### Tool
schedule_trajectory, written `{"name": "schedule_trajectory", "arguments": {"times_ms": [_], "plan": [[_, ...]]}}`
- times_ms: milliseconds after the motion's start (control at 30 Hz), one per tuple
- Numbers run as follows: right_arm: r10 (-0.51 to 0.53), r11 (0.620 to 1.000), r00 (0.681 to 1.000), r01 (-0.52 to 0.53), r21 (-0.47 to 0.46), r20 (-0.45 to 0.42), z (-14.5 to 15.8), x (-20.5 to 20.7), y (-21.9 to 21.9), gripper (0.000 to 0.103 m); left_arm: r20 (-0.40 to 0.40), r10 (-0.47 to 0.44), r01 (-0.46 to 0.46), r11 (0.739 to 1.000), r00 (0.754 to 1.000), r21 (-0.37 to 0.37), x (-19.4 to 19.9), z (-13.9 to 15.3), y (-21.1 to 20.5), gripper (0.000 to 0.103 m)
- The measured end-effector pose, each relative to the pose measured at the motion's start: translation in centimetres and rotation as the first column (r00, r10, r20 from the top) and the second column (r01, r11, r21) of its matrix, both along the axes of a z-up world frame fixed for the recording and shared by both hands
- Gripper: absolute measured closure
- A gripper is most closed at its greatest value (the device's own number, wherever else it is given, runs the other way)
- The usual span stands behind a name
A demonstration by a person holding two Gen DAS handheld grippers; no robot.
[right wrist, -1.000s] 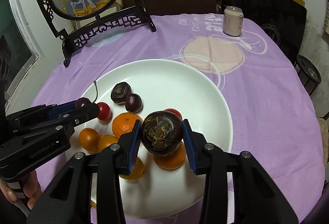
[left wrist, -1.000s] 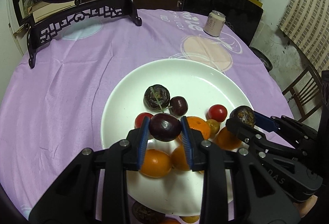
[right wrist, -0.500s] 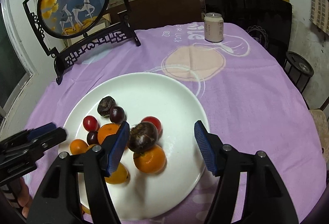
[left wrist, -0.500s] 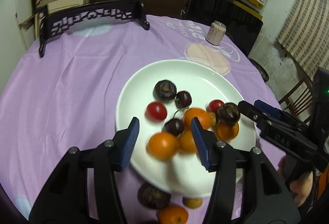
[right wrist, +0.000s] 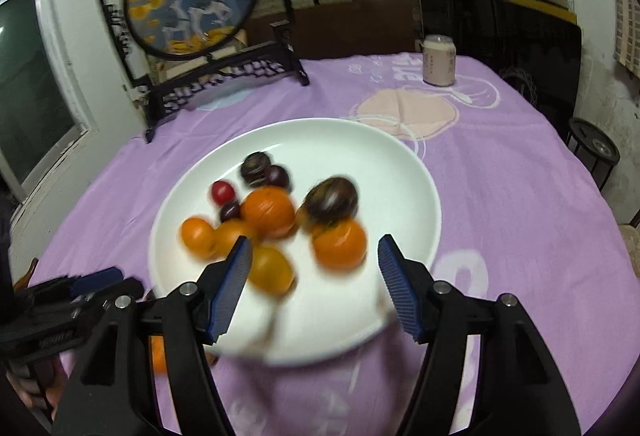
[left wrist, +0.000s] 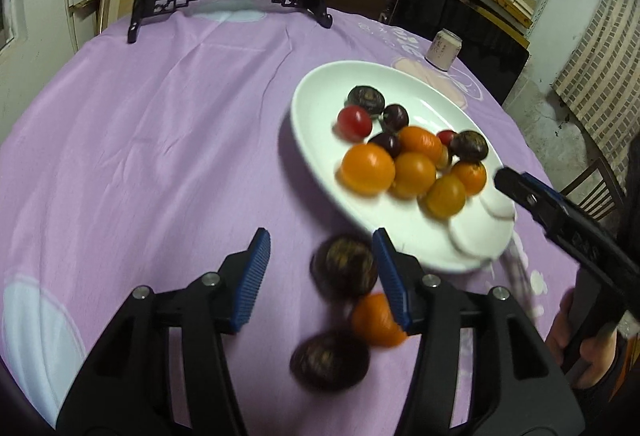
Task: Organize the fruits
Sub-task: 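Grasp a mangosteen with the left tool while the right tool grasps a yellow fruit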
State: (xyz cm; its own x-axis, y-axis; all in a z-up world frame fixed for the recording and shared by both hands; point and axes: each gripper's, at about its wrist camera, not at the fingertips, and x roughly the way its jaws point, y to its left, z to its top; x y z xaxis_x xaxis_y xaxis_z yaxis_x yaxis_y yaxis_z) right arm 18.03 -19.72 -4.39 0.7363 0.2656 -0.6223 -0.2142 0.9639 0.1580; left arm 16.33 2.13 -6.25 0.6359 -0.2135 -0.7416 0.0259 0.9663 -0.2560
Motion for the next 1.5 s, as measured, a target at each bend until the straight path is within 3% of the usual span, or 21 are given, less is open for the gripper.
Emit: {"name": "schedule_trajectory", "arguments": {"times_ms": [133,333,400,433,533,733,800,833,1033,1267,1500], "plan": [[0.064,0.998,0.998,-0.064,0.013,0.01,-0.6,-5.2,1.4,0.028,0.014,0.007,-0.008,1.0,1.0,0.026,-2.0,-0.6,1.0,0.044],[0.163,0.975,0.984,-0.171,-0.143,-0.068,-2.5,-9.7,6.0,0.029,0.043,0.032,-0.036,0.996,0.999,0.077,-4.0,-0.9,2.9,0.038],[0.168,0.961,0.979,-0.188,-0.203,-0.112,-3.4,-9.1,7.4,0.043,0.057,0.048,-0.053,0.994,0.997,0.097,-4.7,-0.9,3.5,0.037],[0.168,0.957,0.975,-0.197,-0.213,-0.146,-3.9,-8.3,7.9,0.059,0.061,0.049,-0.055,0.994,0.997,0.097,-4.8,-0.9,3.7,0.037],[0.143,0.96,0.97,-0.184,-0.21,-0.198,-4.7,-6.7,8.3,0.063,0.077,0.032,-0.036,0.998,0.997,0.051,-5.2,-0.9,4.6,0.037],[0.128,0.965,0.968,-0.173,-0.199,-0.217,-4.8,-3.4,9.1,0.063,0.093,-0.027,0.025,0.999,0.995,0.02,-5.4,-0.7,4.1,0.037],[0.129,0.966,0.967,-0.172,-0.192,-0.22,-4.8,-2.8,9.3,0.072,0.096,-0.039,0.037,0.999,0.995,0.018,-5.4,-0.7,3.9,0.037],[0.13,0.966,0.967,-0.174,-0.193,-0.219,-4.7,-2.6,9.4,0.079,0.097,-0.046,0.045,0.999,0.994,0.017,-5.5,-0.7,3.8,0.037],[0.139,0.972,0.961,-0.178,-0.153,-0.238,-3.9,-3.9,8.7,0.079,0.089,-0.144,0.144,0.99,0.986,0.009,-6.0,-0.8,2.7,0.031],[0.101,0.983,0.97,-0.131,-0.128,-0.222,-3.2,-8.9,4.0,0.079,-0.003,-0.205,0.203,0.969,0.979,0.138,-5.4,-2.0,-0.3,0.029],[0.078,0.994,0.973,-0.094,-0.064,-0.219,-3.7,-10.7,1.0,0.079,-0.059,-0.232,0.239,0.951,0.971,0.196,-4.6,-2.8,-2.7,0.03]]}}
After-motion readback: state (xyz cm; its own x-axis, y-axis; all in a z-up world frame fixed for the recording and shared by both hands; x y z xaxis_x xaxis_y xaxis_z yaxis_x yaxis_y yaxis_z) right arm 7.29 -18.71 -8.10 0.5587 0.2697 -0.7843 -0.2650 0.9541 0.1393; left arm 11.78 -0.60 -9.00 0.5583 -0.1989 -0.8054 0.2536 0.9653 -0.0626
